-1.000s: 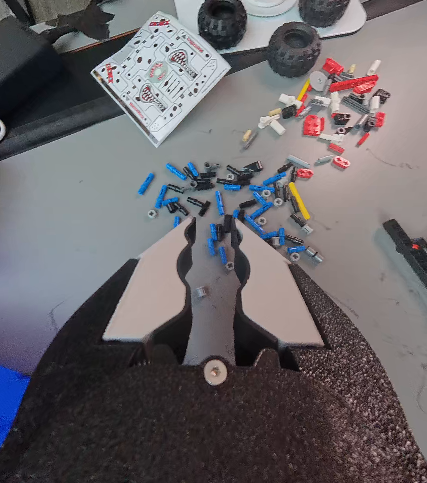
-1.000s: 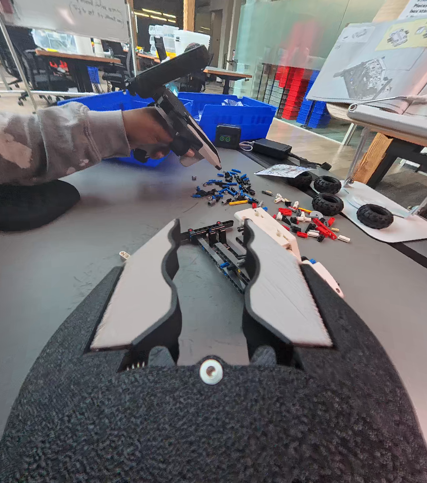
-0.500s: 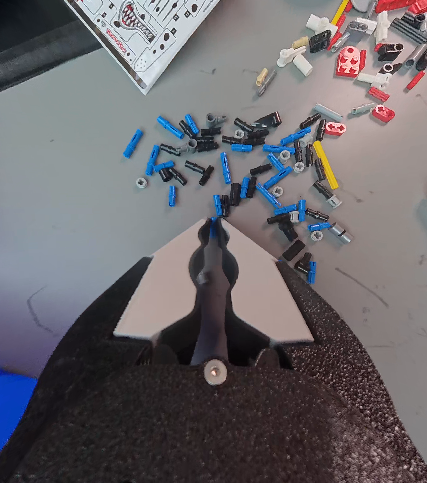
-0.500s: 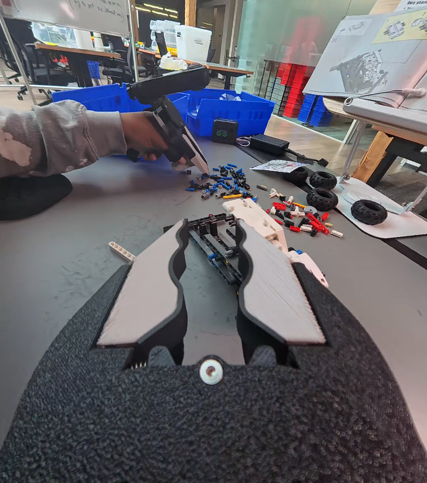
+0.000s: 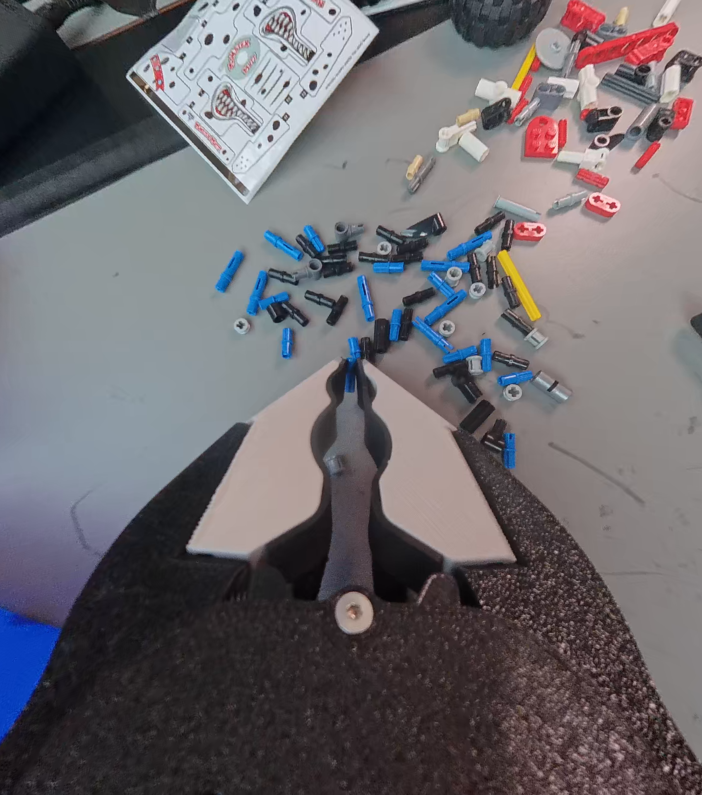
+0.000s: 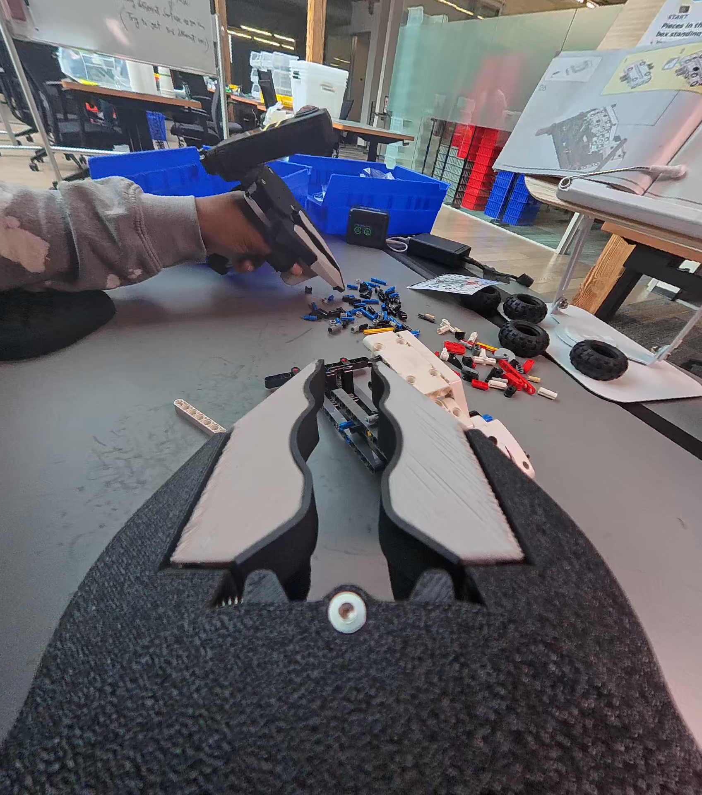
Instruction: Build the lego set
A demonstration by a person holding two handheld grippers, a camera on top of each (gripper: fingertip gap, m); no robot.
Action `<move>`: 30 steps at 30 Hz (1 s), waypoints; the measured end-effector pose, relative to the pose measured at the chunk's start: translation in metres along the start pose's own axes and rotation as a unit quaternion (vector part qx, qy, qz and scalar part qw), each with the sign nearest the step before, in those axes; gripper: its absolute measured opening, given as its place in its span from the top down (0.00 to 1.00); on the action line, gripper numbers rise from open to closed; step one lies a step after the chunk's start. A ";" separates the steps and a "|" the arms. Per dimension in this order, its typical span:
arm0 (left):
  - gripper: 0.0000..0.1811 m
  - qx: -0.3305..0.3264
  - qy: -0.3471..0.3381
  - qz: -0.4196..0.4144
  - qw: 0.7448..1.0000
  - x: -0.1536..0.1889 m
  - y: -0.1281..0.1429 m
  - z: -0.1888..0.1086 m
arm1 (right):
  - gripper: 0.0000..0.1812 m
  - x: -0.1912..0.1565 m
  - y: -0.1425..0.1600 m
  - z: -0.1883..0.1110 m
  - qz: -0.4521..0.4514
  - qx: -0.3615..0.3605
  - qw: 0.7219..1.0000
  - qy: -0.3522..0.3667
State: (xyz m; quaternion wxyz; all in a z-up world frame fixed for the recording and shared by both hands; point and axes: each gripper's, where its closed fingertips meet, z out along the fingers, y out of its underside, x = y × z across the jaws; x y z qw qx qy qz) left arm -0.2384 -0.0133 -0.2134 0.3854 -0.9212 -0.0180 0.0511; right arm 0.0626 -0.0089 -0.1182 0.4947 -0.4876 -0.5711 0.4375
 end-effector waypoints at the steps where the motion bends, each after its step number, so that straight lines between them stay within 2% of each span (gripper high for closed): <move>1: 0.98 0.013 0.002 0.001 1.000 0.001 -0.005 -0.004 | 0.89 0.000 0.001 0.000 0.000 0.000 1.000 0.001; 5: 0.98 0.056 0.035 0.005 0.998 0.016 -0.021 -0.026 | 0.89 0.002 0.004 0.001 0.004 -0.004 1.000 0.005; 8: 0.98 0.087 0.148 0.053 0.984 0.065 -0.030 -0.051 | 0.89 0.003 0.006 0.001 0.006 -0.003 1.000 0.010; 10: 0.98 0.049 0.257 0.097 0.960 0.112 -0.012 -0.067 | 0.89 0.005 0.007 0.001 0.008 -0.005 1.000 0.014; 11: 0.98 0.036 0.289 0.129 0.948 0.130 0.000 -0.073 | 0.90 0.005 0.007 0.001 0.010 -0.005 1.000 0.015; 13: 0.98 0.001 0.315 0.190 0.930 0.155 0.026 -0.075 | 0.90 0.005 0.007 0.002 0.014 -0.006 1.000 0.016; 16: 0.98 -0.030 0.317 0.222 0.922 0.172 0.051 -0.067 | 0.90 0.004 0.009 0.004 0.015 -0.008 1.000 0.016; 18: 0.98 -0.043 0.314 0.229 0.920 0.172 0.060 -0.062 | 0.90 0.002 0.010 0.005 0.014 -0.011 1.000 0.015; 20: 0.89 -0.036 0.334 0.217 0.917 0.173 0.058 -0.066 | 0.90 0.000 0.010 0.006 0.009 -0.014 1.000 0.013; 23: 0.84 0.006 0.318 0.163 0.934 0.153 0.036 -0.067 | 0.90 0.000 0.011 0.005 0.003 -0.019 1.000 0.014; 26: 0.85 0.048 0.227 0.055 0.971 0.102 0.008 -0.056 | 0.90 0.001 0.010 0.004 0.005 -0.015 1.000 0.013; 28: 0.85 0.048 0.146 -0.002 0.988 0.063 0.006 -0.045 | 0.90 0.002 0.009 0.004 0.011 -0.014 1.000 0.009; 30: 0.86 0.038 0.100 -0.026 0.994 0.041 0.013 -0.037 | 0.90 0.001 0.010 0.003 0.014 -0.014 1.000 0.005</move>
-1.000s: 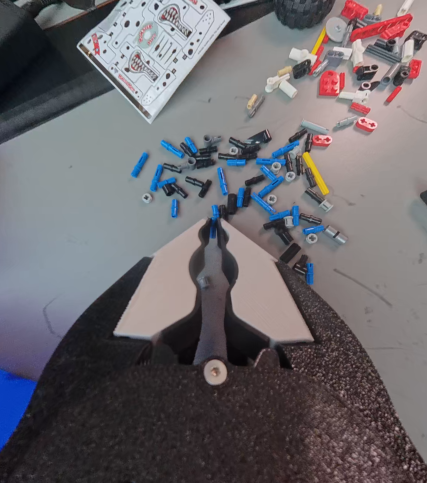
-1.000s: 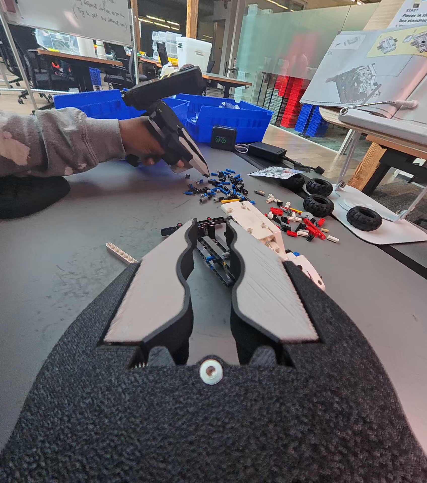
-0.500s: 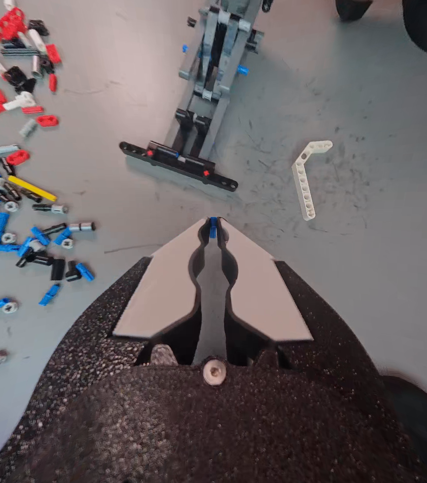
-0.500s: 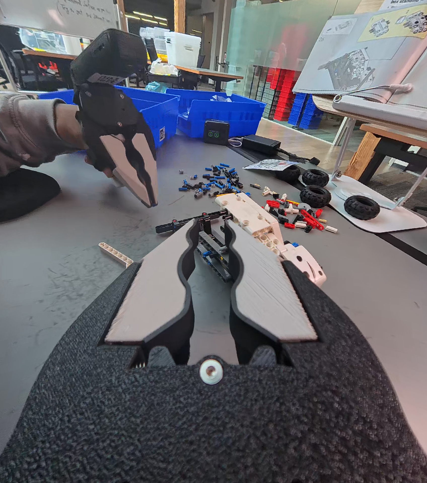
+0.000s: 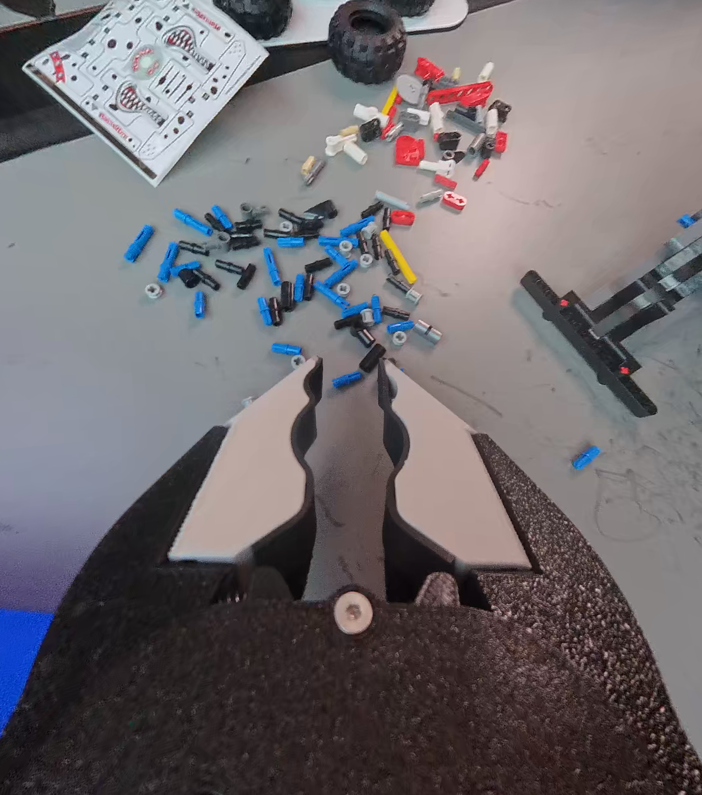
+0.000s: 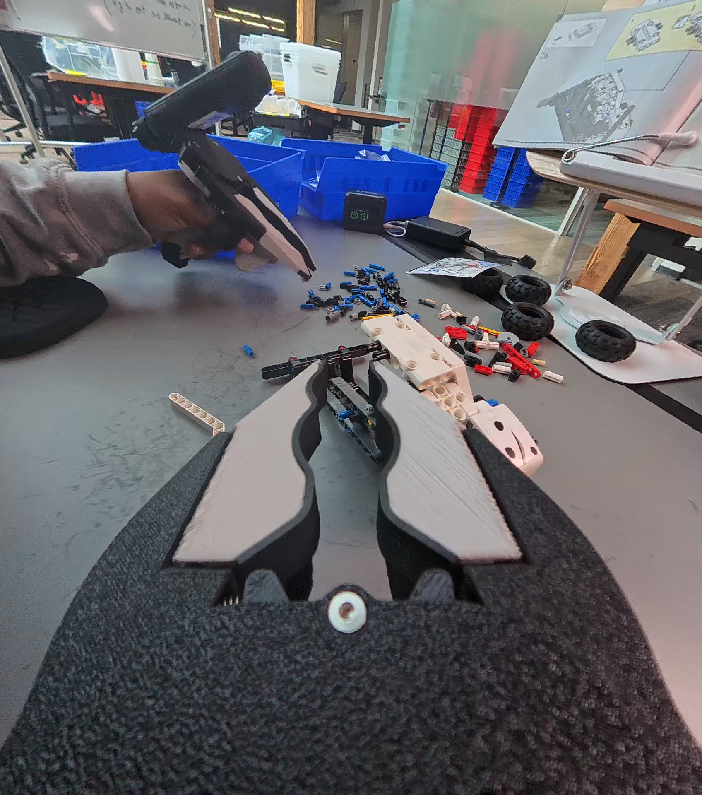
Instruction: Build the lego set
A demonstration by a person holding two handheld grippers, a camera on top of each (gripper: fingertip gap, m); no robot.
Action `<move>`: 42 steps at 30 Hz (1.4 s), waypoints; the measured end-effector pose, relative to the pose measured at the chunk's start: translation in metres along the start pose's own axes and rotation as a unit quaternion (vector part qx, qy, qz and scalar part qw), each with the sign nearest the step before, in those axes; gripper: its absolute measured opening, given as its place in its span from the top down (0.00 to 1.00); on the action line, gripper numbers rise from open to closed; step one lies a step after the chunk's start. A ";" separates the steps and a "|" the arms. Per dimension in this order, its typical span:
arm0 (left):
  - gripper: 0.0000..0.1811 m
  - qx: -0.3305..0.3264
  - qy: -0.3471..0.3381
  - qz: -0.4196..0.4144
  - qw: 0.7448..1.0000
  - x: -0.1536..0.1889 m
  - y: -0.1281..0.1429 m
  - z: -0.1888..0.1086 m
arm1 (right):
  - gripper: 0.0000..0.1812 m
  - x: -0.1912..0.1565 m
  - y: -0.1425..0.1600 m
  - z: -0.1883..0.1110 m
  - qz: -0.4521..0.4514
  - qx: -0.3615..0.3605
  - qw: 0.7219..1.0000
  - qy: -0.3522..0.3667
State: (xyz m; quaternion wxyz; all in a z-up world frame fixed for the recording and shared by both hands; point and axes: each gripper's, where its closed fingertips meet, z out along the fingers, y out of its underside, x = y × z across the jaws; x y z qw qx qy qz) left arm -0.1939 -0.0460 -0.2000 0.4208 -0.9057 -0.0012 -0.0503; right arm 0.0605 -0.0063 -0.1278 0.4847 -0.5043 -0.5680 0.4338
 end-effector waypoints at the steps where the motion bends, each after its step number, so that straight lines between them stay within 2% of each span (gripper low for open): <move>1: 0.87 -0.009 0.000 0.000 1.000 -0.002 0.004 0.002 | 0.90 0.000 0.000 0.000 0.000 -0.001 1.000 -0.002; 3: 0.87 -0.013 0.012 0.024 1.000 0.002 0.008 0.006 | 0.90 -0.001 -0.001 -0.001 -0.001 0.000 1.000 -0.005; 6: 0.88 -0.027 -0.006 0.077 0.997 0.000 0.011 0.011 | 0.90 -0.002 -0.001 -0.001 -0.002 0.001 1.000 -0.011; 8: 0.89 -0.039 -0.004 0.086 0.996 -0.001 0.014 0.016 | 0.90 -0.001 -0.001 -0.001 0.000 0.002 1.000 -0.013; 11: 0.96 -0.046 0.015 0.092 0.995 0.003 0.018 0.020 | 0.90 0.000 0.000 -0.001 0.007 0.000 1.000 -0.015; 16: 0.98 -0.055 0.010 0.127 0.990 0.006 0.019 0.011 | 0.90 0.001 0.002 -0.001 0.010 -0.002 1.000 -0.016; 18: 0.98 -0.029 0.080 0.127 0.988 0.033 0.013 -0.001 | 0.90 0.000 0.001 -0.001 0.009 -0.002 1.000 -0.016; 20: 0.98 -0.013 0.173 0.155 0.973 0.074 0.013 -0.014 | 0.91 -0.001 0.001 -0.001 0.008 -0.001 1.000 -0.016; 23: 0.97 -0.016 0.247 0.220 0.944 0.126 0.023 -0.018 | 0.91 -0.002 0.001 0.000 0.003 -0.003 1.000 -0.014; 28: 0.97 -0.037 0.251 0.251 0.934 0.146 0.034 -0.005 | 0.91 0.000 0.004 0.000 -0.006 -0.011 1.000 -0.004; 36: 0.97 -0.070 0.237 0.274 0.929 0.144 0.050 0.001 | 0.92 0.001 0.003 -0.001 -0.007 -0.011 1.000 -0.003; 42: 0.97 -0.069 0.237 0.282 0.927 0.146 0.051 0.002 | 0.92 -0.001 0.003 -0.001 -0.011 -0.012 1.000 -0.006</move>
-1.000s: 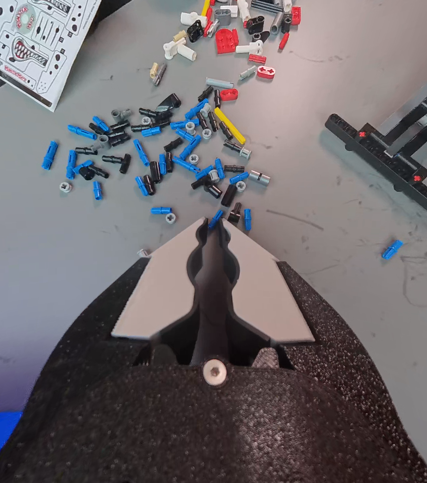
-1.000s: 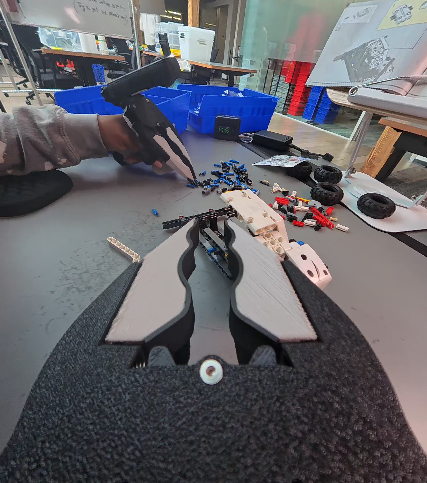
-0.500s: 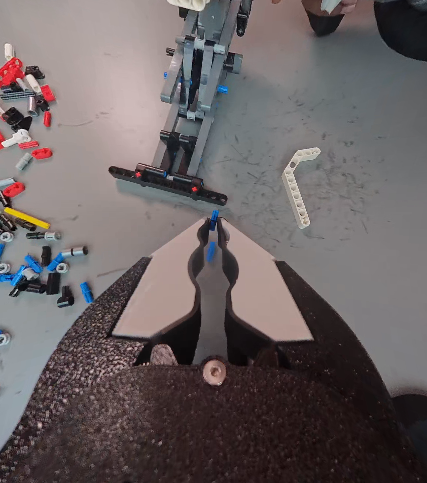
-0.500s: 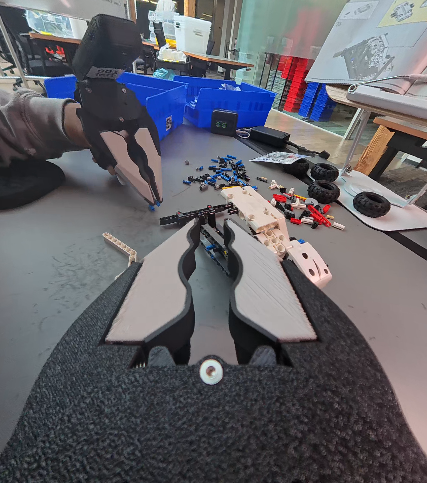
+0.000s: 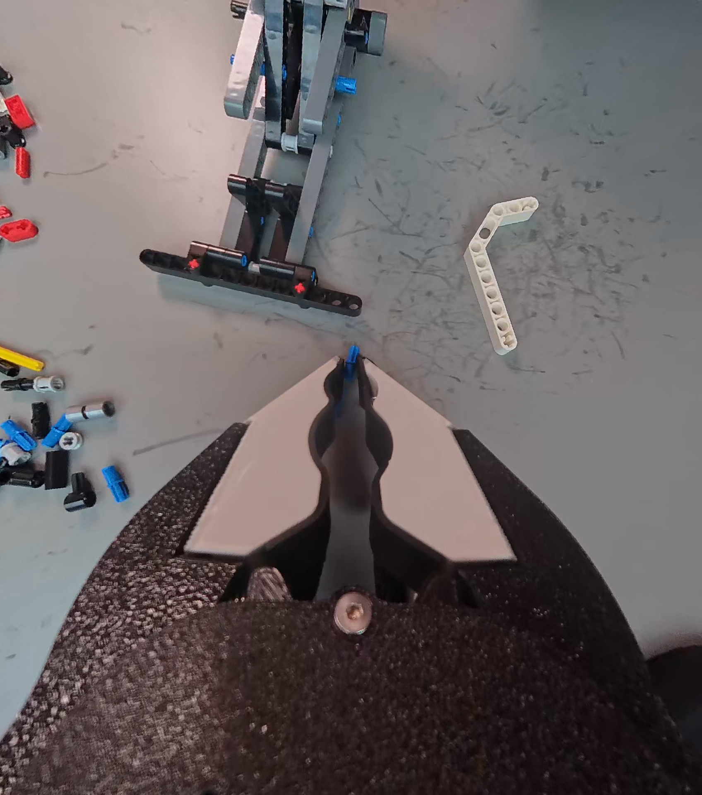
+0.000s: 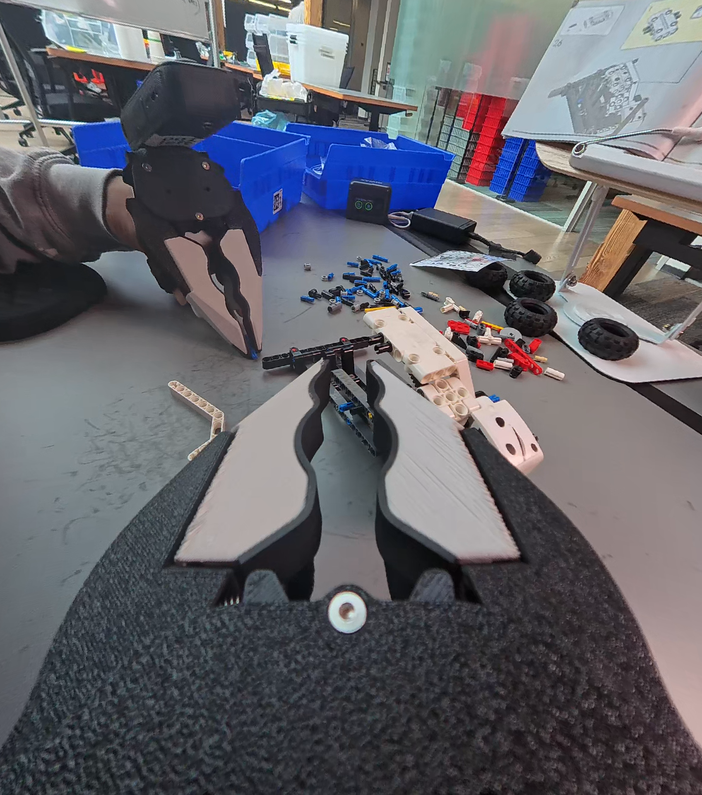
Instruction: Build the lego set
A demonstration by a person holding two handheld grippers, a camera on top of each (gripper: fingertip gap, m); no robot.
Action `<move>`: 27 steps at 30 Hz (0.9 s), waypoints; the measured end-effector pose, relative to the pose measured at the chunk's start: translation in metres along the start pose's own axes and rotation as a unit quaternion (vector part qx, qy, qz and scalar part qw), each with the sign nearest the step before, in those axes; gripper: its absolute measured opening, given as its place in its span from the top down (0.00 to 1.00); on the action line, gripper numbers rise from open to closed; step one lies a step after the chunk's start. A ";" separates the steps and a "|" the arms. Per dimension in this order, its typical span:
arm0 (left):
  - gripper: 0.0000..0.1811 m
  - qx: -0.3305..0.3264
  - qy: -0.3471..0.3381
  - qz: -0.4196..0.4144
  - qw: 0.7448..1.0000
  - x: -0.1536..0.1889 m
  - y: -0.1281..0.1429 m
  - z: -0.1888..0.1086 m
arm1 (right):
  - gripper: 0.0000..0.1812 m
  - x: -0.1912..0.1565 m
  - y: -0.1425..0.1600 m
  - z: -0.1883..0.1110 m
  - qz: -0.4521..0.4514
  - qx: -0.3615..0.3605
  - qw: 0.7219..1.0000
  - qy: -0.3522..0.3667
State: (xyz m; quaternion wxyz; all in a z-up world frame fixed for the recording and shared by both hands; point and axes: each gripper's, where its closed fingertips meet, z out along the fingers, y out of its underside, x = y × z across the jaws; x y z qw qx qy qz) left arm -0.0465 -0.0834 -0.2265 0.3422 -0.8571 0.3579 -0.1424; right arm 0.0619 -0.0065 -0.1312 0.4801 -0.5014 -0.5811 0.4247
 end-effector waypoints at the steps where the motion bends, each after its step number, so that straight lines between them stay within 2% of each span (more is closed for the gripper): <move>1: 0.97 0.000 -0.001 0.000 1.000 0.000 0.000 0.000 | 0.92 0.000 0.000 0.000 0.000 0.000 1.000 0.000; 5: 0.89 0.006 0.001 -0.008 1.000 -0.001 0.000 -0.002 | 0.92 0.000 -0.001 0.000 -0.002 0.002 1.000 0.000; 9: 0.83 0.060 -0.018 -0.034 0.997 -0.015 -0.013 -0.014 | 0.91 0.002 -0.005 -0.002 0.005 0.013 1.000 0.005; 13: 0.79 0.158 -0.090 -0.064 0.981 -0.048 -0.034 -0.043 | 0.87 0.009 -0.014 -0.006 0.027 0.041 0.999 0.017; 16: 0.78 0.198 -0.183 -0.090 0.959 -0.083 -0.035 -0.067 | 0.83 0.015 -0.021 -0.010 0.042 0.066 0.997 0.026; 18: 0.78 0.195 -0.250 -0.122 0.940 -0.108 -0.024 -0.080 | 0.87 0.017 -0.026 -0.013 0.039 0.079 0.996 0.031; 20: 0.79 0.176 -0.299 -0.165 0.923 -0.131 -0.011 -0.089 | 1.00 0.016 -0.032 -0.017 0.027 0.096 0.995 0.029; 24: 0.84 0.096 -0.346 -0.238 0.902 -0.168 0.023 -0.091 | 1.00 0.011 -0.032 -0.017 0.018 0.095 0.995 0.018; 27: 0.88 0.066 -0.326 -0.275 0.902 -0.177 0.037 -0.077 | 1.00 0.012 -0.032 -0.017 0.014 0.093 0.995 0.021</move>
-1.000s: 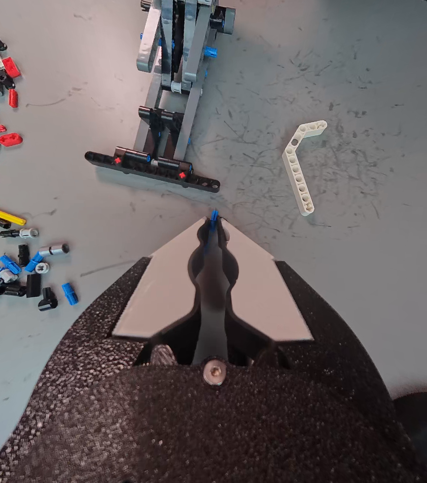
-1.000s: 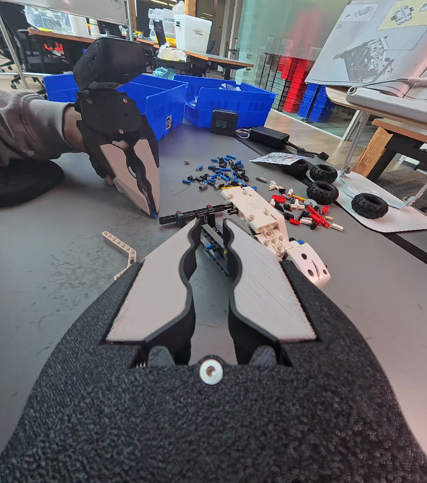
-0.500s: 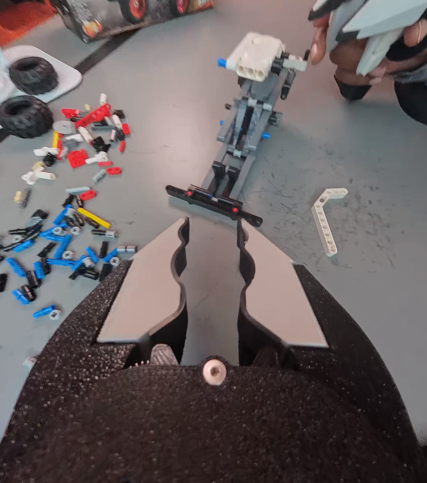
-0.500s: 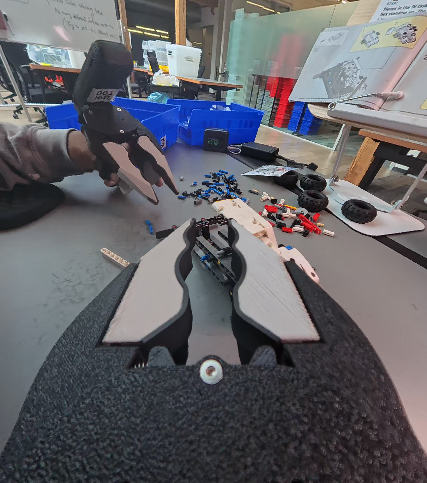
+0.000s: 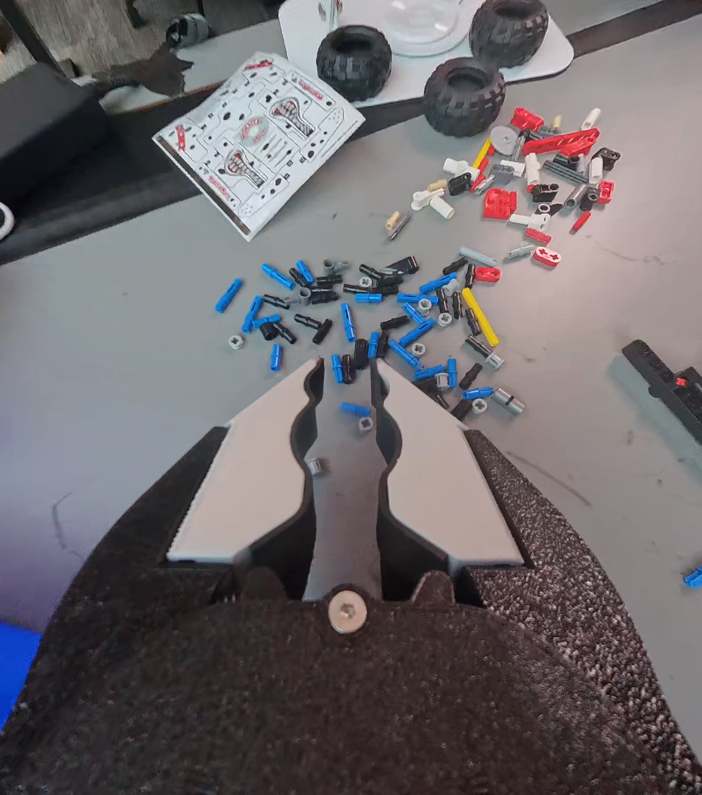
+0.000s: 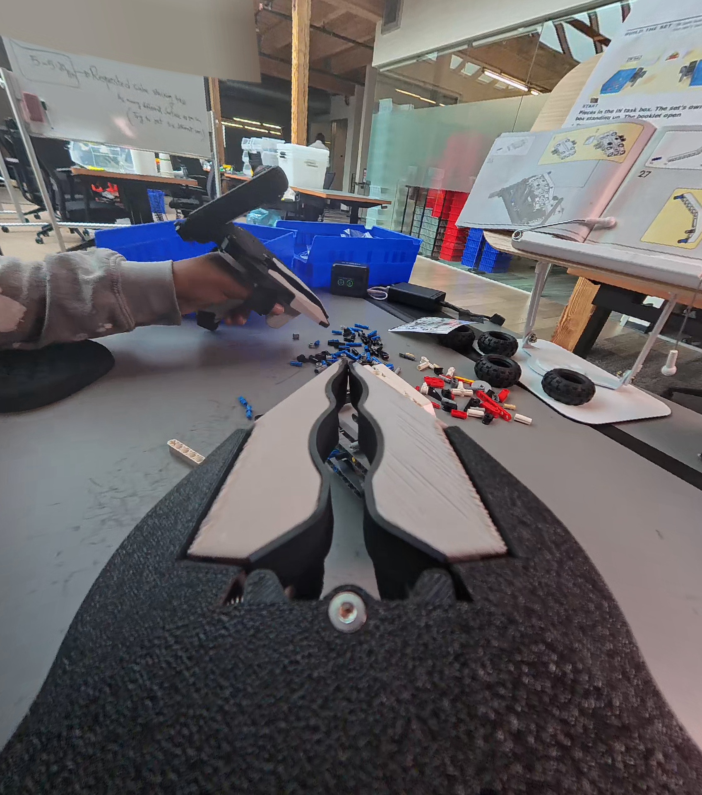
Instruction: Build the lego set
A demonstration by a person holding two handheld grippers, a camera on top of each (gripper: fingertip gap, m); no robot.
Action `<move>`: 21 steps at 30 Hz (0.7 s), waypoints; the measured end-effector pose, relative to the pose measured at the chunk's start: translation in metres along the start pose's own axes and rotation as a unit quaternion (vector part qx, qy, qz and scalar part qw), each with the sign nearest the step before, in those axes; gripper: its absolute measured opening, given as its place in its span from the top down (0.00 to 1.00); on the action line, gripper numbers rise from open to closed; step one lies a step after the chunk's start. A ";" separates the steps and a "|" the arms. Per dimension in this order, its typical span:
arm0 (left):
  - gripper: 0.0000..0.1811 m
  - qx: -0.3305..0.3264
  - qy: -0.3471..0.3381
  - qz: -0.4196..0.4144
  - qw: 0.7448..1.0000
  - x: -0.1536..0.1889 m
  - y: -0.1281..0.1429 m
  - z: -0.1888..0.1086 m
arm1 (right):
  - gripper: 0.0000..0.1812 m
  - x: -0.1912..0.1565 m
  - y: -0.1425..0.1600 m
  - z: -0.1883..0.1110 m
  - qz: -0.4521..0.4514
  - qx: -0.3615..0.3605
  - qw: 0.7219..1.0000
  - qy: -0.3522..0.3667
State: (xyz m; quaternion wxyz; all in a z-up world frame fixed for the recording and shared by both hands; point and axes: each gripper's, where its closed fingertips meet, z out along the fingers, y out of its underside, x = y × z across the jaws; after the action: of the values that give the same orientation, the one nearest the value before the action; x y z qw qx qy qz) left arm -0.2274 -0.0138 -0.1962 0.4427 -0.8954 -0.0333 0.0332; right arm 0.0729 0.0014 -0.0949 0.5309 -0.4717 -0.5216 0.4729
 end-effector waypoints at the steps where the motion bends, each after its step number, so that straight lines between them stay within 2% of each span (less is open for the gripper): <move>1: 0.90 -0.013 0.012 0.002 1.000 0.004 0.004 0.004 | 1.00 0.001 0.000 0.000 -0.001 -0.001 1.000 0.001; 5: 0.95 -0.043 0.015 0.026 0.999 0.008 0.017 0.012 | 1.00 0.004 -0.002 -0.002 0.005 0.001 1.000 0.002; 14: 0.91 -0.057 0.011 0.022 0.998 0.000 0.021 0.020 | 1.00 0.004 0.006 0.001 0.018 -0.012 1.000 -0.004; 21: 0.91 -0.057 0.016 0.025 0.998 -0.001 0.018 0.024 | 1.00 0.004 0.010 0.002 0.023 -0.021 0.999 -0.007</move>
State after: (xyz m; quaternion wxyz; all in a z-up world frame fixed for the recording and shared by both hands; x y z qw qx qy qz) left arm -0.2297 -0.0059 -0.2254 0.3901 -0.9203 -0.0051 0.0277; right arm 0.0708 0.0062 -0.1047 0.5058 -0.4914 -0.5244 0.4772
